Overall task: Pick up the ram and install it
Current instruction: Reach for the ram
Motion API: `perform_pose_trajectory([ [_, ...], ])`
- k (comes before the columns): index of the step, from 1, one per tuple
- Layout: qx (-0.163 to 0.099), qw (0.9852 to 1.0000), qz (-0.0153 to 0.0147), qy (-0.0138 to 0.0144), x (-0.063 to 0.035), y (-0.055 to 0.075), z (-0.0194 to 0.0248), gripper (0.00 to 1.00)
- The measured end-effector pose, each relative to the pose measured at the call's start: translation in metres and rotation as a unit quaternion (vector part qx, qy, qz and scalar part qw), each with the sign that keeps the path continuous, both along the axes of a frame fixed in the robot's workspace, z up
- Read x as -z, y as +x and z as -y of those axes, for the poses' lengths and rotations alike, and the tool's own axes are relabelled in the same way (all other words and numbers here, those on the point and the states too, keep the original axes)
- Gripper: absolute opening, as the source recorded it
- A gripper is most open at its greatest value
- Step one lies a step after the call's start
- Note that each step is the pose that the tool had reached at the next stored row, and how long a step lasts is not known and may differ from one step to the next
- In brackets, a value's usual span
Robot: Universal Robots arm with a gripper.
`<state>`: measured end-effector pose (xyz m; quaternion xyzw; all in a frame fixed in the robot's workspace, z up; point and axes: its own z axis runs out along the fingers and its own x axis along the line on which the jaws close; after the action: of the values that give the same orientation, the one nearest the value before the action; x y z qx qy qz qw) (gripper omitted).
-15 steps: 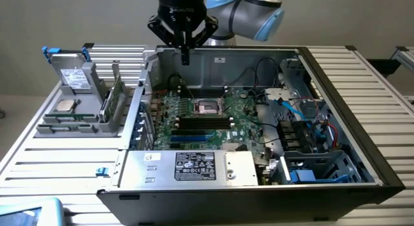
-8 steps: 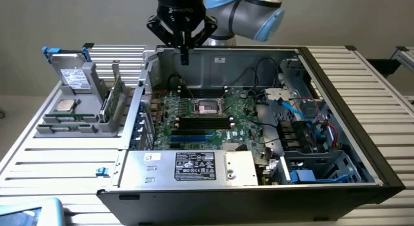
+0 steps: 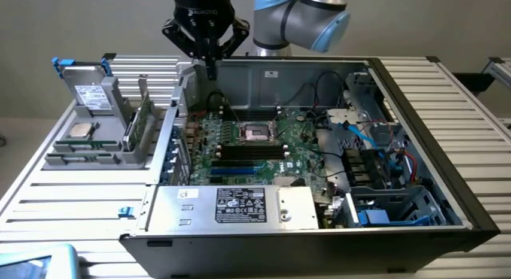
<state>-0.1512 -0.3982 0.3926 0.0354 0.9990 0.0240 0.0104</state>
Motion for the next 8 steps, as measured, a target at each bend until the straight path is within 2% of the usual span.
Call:
perform_pose_trajectory([
  [8,0.0,1.0,-0.0002,0.0,0.0,-0.036,-0.0005,0.11],
])
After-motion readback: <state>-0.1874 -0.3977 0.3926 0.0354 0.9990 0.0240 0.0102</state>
